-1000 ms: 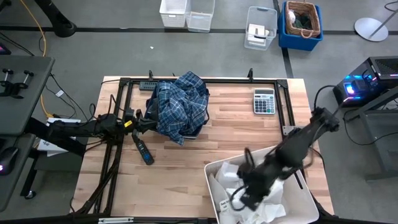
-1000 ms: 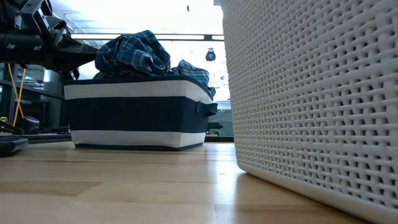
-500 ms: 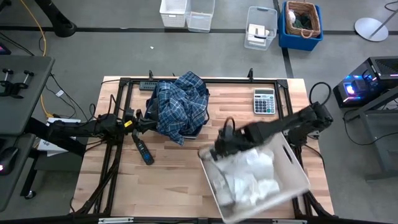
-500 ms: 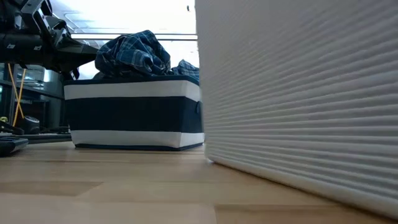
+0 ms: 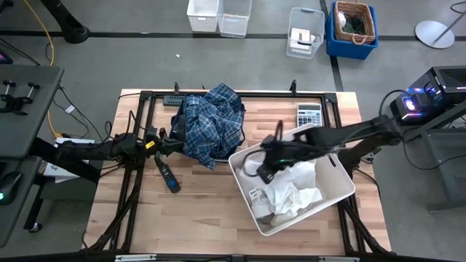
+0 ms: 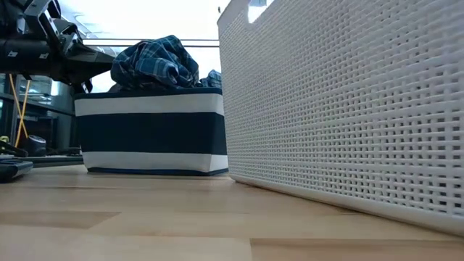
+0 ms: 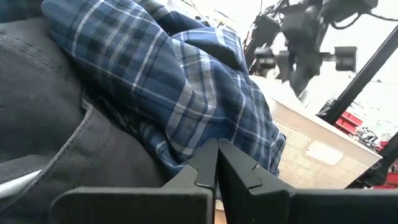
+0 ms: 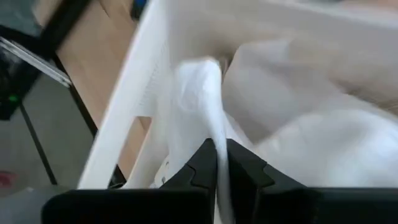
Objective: Sort clothes
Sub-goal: Adjust the white long sleeve shirt in the white laundry bin, then adjust the white laundry bin on the table, then return to Home Position
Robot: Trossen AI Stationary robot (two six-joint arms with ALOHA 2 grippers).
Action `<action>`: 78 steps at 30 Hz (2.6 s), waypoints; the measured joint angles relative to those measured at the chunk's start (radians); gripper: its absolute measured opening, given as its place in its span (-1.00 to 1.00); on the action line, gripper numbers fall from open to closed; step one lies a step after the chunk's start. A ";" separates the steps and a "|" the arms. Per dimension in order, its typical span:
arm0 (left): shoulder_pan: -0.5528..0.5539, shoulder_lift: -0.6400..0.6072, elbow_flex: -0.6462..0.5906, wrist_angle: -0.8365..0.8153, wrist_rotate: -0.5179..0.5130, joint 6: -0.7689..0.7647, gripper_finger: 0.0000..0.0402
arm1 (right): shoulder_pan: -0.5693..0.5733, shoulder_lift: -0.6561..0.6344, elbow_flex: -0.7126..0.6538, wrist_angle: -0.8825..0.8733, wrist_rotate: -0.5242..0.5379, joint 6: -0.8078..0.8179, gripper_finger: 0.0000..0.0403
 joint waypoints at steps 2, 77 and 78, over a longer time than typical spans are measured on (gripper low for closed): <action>0.000 0.000 0.000 0.000 0.000 0.000 -1.00 | 0.011 -0.047 0.001 -0.017 0.046 0.006 -0.87; 0.000 0.000 0.000 0.000 0.000 0.000 -1.00 | -0.208 -1.168 -1.301 1.580 -0.162 -0.386 -1.00; 0.000 0.000 0.000 0.000 0.000 0.000 -1.00 | -0.200 -1.172 -1.328 1.625 -0.163 -0.404 -1.00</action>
